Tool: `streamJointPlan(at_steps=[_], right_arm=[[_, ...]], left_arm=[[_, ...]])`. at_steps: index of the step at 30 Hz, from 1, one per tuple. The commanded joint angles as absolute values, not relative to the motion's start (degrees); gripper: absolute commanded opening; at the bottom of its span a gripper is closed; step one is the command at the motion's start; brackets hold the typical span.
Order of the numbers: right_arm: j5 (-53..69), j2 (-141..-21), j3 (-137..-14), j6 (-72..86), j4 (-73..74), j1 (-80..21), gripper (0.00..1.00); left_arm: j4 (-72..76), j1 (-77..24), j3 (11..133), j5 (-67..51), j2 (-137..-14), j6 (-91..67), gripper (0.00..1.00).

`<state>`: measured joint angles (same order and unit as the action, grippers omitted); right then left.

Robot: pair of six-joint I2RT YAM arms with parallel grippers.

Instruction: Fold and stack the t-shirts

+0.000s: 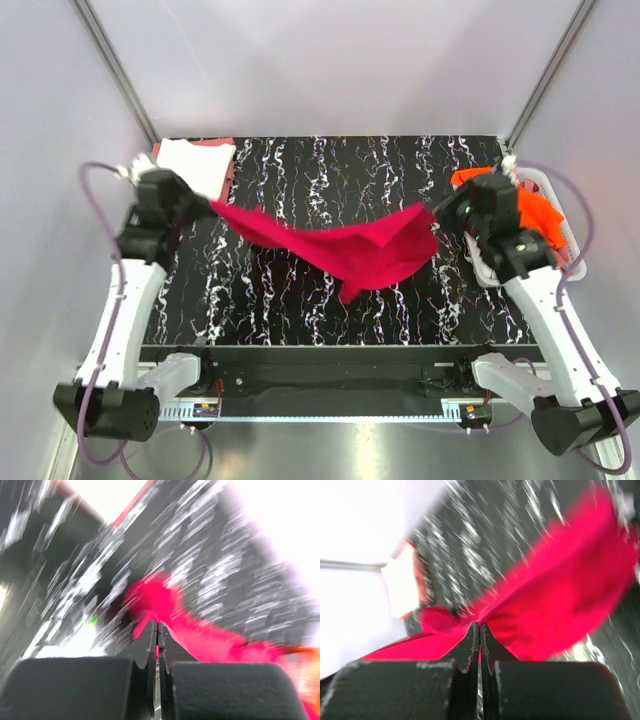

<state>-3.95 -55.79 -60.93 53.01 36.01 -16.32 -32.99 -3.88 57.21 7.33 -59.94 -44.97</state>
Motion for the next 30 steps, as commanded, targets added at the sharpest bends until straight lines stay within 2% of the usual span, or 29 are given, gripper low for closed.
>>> streamJointPlan(at_steps=[1,4,7,10,15,18,25,30], right_arm=[[-10.0,-58.2,-79.0,46.2,41.4,-16.0,0.00],[-10.6,-61.1,-91.3,44.4,46.0,-15.9,0.00],[-10.7,-62.1,-100.6,42.9,50.3,-15.9,0.00],[-13.9,-60.4,-106.5,41.4,55.2,-15.9,0.00],[-18.4,-54.7,-109.6,41.0,59.2,-16.0,0.00],[-18.1,-54.1,-108.3,40.8,59.5,-15.9,0.00],[-19.0,-57.8,-102.0,38.0,55.6,-15.9,0.00],[-23.5,-67.7,-105.2,32.6,47.6,-15.9,0.00]], left_arm=[[-37.3,-3.6,78.1,9.8,-55.5,-40.5,0.00],[-40.0,-3.6,87.7,10.6,-54.1,-40.3,0.00],[-40.4,-3.6,92.3,9.6,-52.4,-41.6,0.00],[-40.9,-3.6,94.5,8.7,-49.5,-42.6,0.00],[-40.9,-3.6,94.6,8.2,-44.0,-43.5,0.00],[-40.6,-3.6,91.0,6.3,-43.8,-43.7,0.00],[-38.6,-3.7,74.4,-1.9,-46.4,-41.0,0.00],[-26.7,-3.5,68.0,-7.4,-53.5,-43.8,0.00]])
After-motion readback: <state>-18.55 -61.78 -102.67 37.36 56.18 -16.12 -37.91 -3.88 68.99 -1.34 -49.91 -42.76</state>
